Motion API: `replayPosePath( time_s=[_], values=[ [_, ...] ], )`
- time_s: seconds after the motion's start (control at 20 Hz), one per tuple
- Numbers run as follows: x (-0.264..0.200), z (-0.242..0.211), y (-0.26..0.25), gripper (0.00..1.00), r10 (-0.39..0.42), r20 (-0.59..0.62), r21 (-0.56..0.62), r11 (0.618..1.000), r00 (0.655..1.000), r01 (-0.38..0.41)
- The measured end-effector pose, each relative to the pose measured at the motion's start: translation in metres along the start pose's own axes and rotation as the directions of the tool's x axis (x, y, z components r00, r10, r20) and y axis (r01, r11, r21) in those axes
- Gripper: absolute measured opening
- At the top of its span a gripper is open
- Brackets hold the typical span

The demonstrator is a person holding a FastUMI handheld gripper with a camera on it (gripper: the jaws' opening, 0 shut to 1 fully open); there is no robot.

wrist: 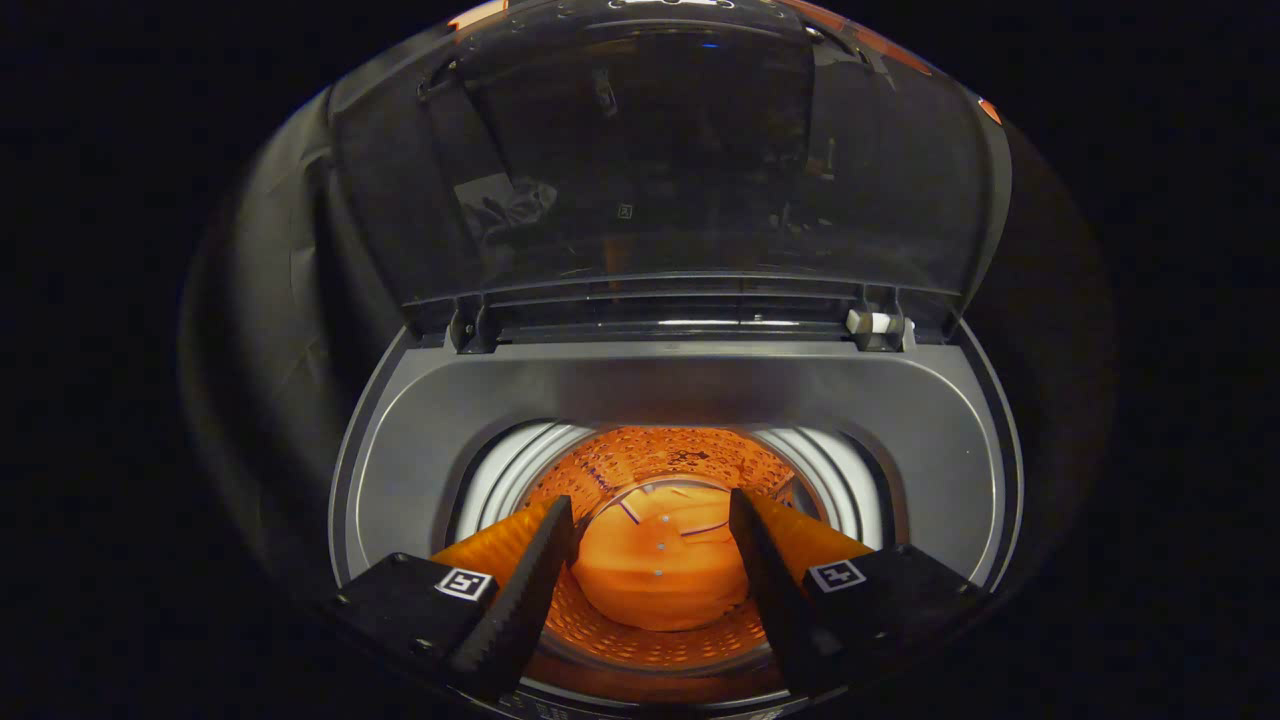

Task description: Put the clothes into the washing machine and then close the washing machine lid.

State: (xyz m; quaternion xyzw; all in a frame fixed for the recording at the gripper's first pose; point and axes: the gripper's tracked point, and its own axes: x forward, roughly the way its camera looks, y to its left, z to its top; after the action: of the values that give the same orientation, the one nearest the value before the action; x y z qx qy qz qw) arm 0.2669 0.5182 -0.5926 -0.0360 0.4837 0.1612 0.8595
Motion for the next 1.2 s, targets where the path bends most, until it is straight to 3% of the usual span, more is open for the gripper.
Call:
replayPosePath(
  time_s=[0.2,0.4,0.65,0.8,1.2],
  values=[
    [-0.011,-0.003,0.004,0.99,0.016,0.003,0.026,1.000,1.000,-0.016],
    [-0.036,0.002,0.010,0.99,0.043,0.050,-0.022,0.999,0.998,-0.042],
    [-0.084,0.049,0.007,0.99,0.060,0.195,-0.003,0.998,0.979,-0.061],
    [-0.125,0.093,0.002,0.99,0.067,0.320,-0.002,0.998,0.945,-0.070],
    [-0.236,0.187,0.002,0.98,0.110,0.574,-0.012,0.992,0.811,-0.126]
  ],
)
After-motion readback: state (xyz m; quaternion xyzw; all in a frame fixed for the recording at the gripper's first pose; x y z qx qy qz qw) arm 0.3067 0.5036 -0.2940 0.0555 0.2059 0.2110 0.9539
